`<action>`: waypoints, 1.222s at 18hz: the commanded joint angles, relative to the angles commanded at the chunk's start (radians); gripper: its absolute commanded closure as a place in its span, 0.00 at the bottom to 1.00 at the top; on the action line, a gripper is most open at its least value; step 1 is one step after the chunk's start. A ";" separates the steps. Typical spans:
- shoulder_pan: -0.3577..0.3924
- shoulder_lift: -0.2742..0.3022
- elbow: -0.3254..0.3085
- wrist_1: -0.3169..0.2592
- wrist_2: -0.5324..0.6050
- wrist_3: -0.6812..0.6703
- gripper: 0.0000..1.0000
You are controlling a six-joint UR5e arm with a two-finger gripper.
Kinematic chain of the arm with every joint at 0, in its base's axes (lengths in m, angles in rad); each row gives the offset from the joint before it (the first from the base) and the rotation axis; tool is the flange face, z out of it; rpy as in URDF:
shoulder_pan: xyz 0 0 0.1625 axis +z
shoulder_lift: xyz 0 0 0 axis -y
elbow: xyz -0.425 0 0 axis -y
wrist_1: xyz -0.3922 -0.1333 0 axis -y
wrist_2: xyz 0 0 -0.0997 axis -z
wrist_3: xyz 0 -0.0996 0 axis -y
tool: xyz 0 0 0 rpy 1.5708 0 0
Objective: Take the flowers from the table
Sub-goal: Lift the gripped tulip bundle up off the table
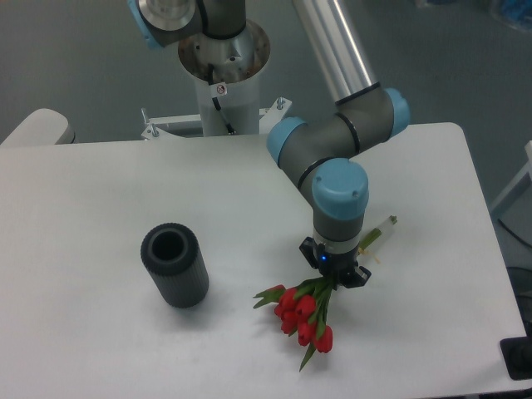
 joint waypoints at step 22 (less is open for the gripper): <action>0.190 0.057 0.081 -0.002 -0.718 -0.041 0.79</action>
